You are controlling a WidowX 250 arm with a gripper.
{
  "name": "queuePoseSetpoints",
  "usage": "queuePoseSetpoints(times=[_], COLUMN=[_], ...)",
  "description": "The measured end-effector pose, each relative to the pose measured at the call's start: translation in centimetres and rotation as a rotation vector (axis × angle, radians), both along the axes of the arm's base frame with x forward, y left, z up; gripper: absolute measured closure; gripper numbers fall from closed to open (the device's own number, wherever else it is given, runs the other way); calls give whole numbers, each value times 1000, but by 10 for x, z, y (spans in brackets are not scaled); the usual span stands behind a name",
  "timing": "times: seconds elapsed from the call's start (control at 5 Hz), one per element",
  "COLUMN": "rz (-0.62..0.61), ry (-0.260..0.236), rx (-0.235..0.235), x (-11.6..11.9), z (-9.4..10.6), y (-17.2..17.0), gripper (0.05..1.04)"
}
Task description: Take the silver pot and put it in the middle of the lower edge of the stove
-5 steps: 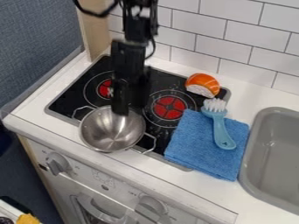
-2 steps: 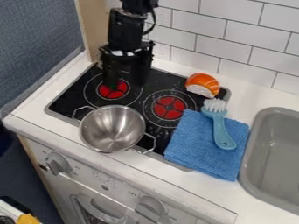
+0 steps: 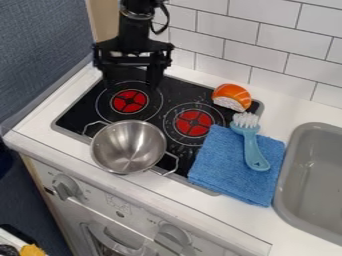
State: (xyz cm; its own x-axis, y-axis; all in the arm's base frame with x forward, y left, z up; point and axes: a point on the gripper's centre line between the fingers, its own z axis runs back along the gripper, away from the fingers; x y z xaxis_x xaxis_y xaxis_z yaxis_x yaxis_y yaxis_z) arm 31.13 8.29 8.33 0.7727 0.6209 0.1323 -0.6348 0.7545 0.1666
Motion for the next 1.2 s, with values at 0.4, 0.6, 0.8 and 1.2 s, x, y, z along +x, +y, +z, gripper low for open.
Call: queuePoseSetpoints(times=[0.4,0.6,0.8,1.2], rz=[-498,-590,-585,-510], ry=[10,40,50,120], rx=[-46,-26,-21,-33], x=[13,15,19,17], z=[-5,-8,-7,-2], y=[-1,-3,-1,50], gripper=[83,83,83,83])
